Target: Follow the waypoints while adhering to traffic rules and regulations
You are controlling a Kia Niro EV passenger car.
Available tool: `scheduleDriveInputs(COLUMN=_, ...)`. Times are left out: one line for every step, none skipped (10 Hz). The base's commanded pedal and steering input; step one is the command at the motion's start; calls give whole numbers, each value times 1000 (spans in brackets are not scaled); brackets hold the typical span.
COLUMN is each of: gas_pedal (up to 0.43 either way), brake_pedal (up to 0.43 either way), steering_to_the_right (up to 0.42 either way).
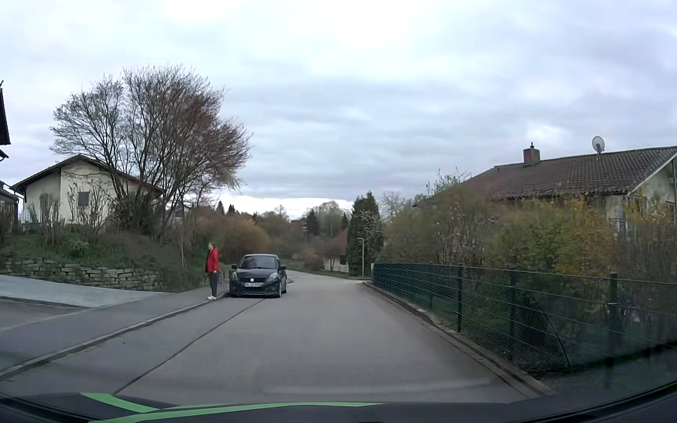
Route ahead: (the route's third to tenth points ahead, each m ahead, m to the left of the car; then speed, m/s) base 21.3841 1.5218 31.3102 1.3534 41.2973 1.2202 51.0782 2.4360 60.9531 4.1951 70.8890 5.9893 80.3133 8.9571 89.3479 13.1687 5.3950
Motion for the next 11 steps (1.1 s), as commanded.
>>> scheduleDriveInputs(gas_pedal=0, brake_pedal=0, steering_to_the_right=-1)
scheduleDriveInputs(gas_pedal=0, brake_pedal=0, steering_to_the_right=0)
scheduleDriveInputs(gas_pedal=0, brake_pedal=0, steering_to_the_right=1)
scheduleDriveInputs(gas_pedal=0, brake_pedal=0, steering_to_the_right=1)
scheduleDriveInputs(gas_pedal=0, brake_pedal=0, steering_to_the_right=2)
scheduleDriveInputs(gas_pedal=0, brake_pedal=0, steering_to_the_right=4)
scheduleDriveInputs(gas_pedal=0, brake_pedal=0, steering_to_the_right=5)
scheduleDriveInputs(gas_pedal=0, brake_pedal=0, steering_to_the_right=5)
scheduleDriveInputs(gas_pedal=0, brake_pedal=0, steering_to_the_right=6)
scheduleDriveInputs(gas_pedal=0, brake_pedal=0, steering_to_the_right=6)
scheduleDriveInputs(gas_pedal=0, brake_pedal=0, steering_to_the_right=6)
